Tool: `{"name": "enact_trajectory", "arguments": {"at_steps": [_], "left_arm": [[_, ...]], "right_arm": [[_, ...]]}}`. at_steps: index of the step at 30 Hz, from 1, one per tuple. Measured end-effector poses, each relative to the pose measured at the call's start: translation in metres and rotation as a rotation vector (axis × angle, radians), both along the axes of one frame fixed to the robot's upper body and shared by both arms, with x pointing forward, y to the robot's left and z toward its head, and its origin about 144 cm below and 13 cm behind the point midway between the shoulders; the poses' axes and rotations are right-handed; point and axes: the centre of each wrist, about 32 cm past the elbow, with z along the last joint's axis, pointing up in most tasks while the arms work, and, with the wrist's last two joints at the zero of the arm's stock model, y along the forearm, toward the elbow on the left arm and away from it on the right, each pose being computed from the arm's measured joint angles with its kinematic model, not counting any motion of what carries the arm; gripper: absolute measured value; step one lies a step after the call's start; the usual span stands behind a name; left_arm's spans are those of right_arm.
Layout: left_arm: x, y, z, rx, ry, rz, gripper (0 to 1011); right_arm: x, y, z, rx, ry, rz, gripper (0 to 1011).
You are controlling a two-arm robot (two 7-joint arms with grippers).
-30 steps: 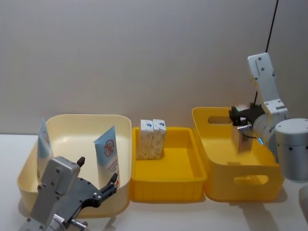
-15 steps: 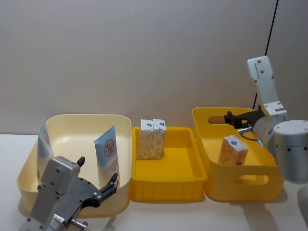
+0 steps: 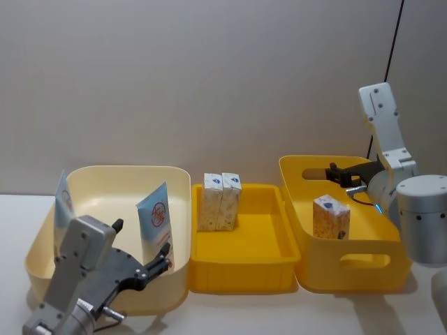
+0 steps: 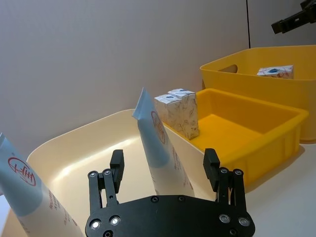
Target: Bimanual collaborative sorting of washing and personal care products
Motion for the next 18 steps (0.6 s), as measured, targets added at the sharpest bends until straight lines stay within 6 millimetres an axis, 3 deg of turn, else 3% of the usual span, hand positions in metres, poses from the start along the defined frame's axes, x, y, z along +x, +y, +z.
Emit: {"name": "enact_trajectory", "arguments": {"at_steps": [18], "left_arm": [[0.029,0.006,0.001,-0.051,0.032,-0.04,1003]], "right_arm": [[0.0,0.0,0.0,-0.001,0.002,-0.002,1001]]}}
